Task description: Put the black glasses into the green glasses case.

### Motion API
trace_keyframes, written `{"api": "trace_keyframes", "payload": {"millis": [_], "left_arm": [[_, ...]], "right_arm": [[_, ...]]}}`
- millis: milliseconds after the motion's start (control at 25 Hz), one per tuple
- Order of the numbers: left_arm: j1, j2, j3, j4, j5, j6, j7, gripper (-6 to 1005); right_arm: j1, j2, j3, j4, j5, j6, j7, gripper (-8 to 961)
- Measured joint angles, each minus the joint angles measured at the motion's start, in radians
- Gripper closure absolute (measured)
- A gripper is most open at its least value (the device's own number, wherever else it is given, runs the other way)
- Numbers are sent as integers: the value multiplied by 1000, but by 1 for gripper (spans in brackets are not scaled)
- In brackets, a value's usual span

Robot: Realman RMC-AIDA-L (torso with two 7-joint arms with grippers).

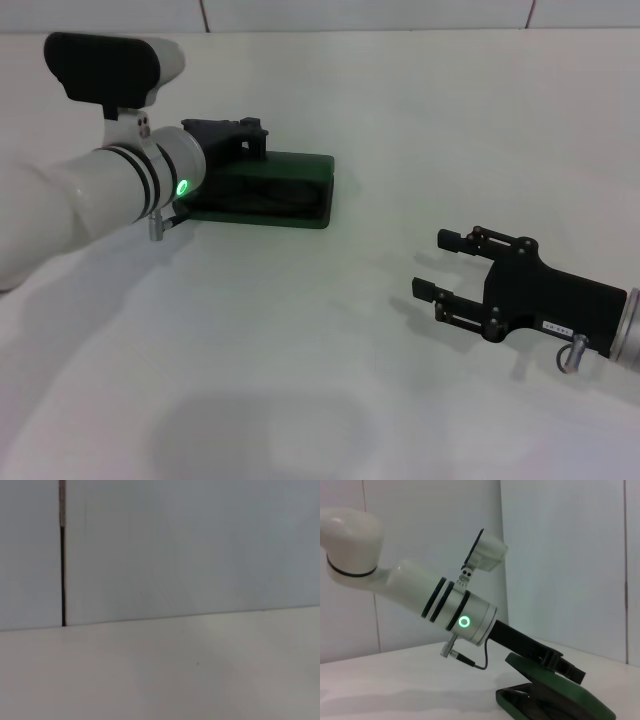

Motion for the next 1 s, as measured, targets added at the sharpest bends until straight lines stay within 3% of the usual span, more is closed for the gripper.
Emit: {"api": "trace_keyframes", "payload": {"millis": [400, 880, 1000], "left_arm": [[39, 5, 171, 13, 0, -167, 5, 854], [61, 5, 198, 14, -1, -210, -6, 852], [61, 11, 183, 58, -25, -147, -35, 851]], "right_arm": [[-1, 5, 0, 0, 0, -1, 4, 305], [-5, 5, 0, 0, 0, -1, 7, 305], [-6, 5, 0, 0, 0, 0, 7, 305]]}}
